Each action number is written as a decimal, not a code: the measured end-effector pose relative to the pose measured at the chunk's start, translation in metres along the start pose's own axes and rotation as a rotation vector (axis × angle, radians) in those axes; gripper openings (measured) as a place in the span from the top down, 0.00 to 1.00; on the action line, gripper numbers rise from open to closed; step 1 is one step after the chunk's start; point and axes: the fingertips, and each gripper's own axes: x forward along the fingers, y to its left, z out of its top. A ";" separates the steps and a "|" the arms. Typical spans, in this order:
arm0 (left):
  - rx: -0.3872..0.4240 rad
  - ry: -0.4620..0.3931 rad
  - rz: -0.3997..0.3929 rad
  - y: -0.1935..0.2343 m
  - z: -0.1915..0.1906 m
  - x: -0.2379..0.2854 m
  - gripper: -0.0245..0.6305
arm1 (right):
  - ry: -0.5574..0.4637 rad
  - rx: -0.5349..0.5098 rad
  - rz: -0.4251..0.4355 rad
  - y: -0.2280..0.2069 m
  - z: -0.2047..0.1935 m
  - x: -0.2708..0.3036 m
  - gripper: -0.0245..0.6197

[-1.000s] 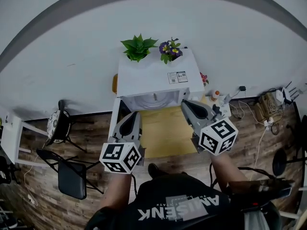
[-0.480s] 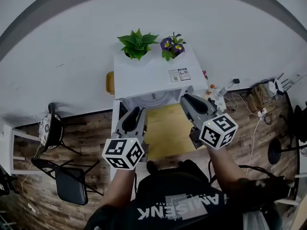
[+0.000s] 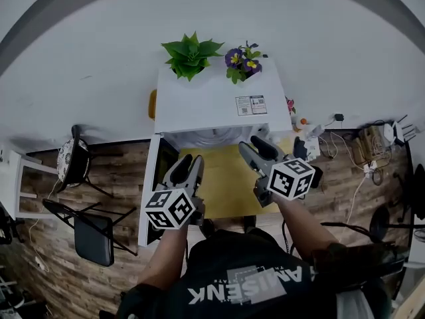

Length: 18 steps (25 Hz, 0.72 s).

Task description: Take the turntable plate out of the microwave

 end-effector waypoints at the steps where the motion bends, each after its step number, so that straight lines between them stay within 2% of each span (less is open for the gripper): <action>1: -0.026 -0.004 0.017 0.005 -0.005 0.002 0.76 | 0.017 0.026 0.005 -0.007 -0.008 0.003 0.66; 6: -0.115 -0.026 0.051 0.019 -0.024 0.016 0.74 | 0.086 0.095 -0.011 -0.041 -0.037 0.014 0.63; 12: -0.238 0.018 0.112 0.049 -0.066 0.036 0.74 | 0.159 0.209 -0.021 -0.073 -0.079 0.032 0.58; 15: -0.266 0.053 0.110 0.062 -0.088 0.052 0.69 | 0.188 0.275 -0.031 -0.088 -0.100 0.040 0.56; 18: -0.326 0.046 0.119 0.073 -0.100 0.060 0.66 | 0.195 0.342 -0.041 -0.097 -0.117 0.046 0.55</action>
